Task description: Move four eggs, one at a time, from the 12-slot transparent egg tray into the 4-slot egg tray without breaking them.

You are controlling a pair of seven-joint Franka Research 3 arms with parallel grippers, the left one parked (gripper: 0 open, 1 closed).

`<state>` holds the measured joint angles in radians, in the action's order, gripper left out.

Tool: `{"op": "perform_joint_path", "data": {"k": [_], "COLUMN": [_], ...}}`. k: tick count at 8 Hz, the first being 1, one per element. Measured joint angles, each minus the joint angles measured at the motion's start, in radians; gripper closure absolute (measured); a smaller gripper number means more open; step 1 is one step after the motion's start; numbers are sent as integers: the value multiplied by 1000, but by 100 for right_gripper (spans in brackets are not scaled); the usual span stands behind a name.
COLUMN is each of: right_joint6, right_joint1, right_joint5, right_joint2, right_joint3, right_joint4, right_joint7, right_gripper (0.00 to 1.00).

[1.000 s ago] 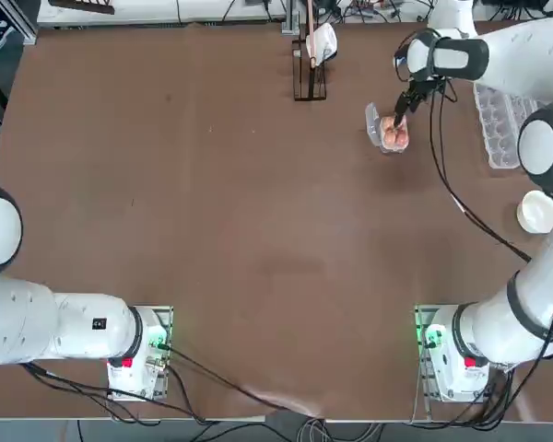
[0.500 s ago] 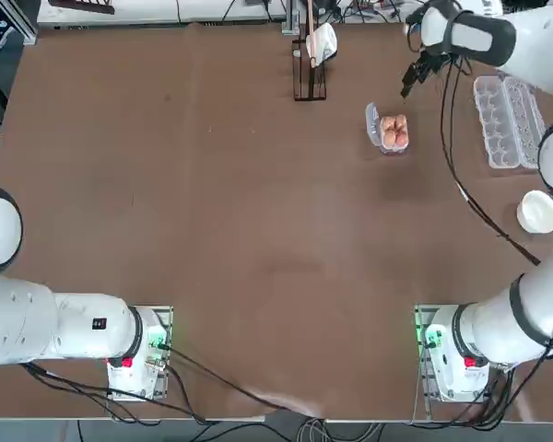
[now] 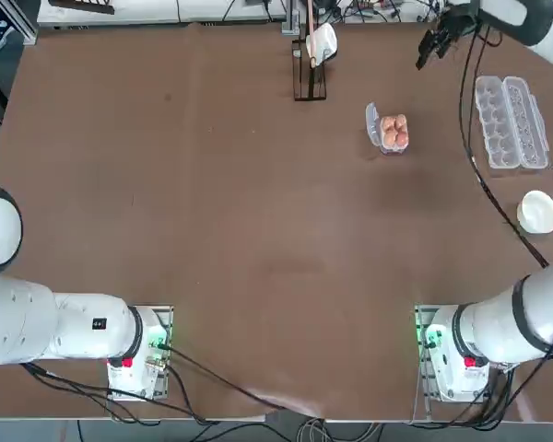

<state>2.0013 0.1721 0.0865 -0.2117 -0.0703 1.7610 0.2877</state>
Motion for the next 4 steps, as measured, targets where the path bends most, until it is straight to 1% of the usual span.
{"op": "perform_joint_path", "data": {"k": [2,4], "right_joint6": [-35,-110], "right_joint1": [2,0], "right_joint5": [-16,-36], "right_joint2": [52,118], "right_joint3": [1,0], "right_joint4": [-8,-11], "right_joint7": [-145,-260], "right_gripper": [0,0]}}
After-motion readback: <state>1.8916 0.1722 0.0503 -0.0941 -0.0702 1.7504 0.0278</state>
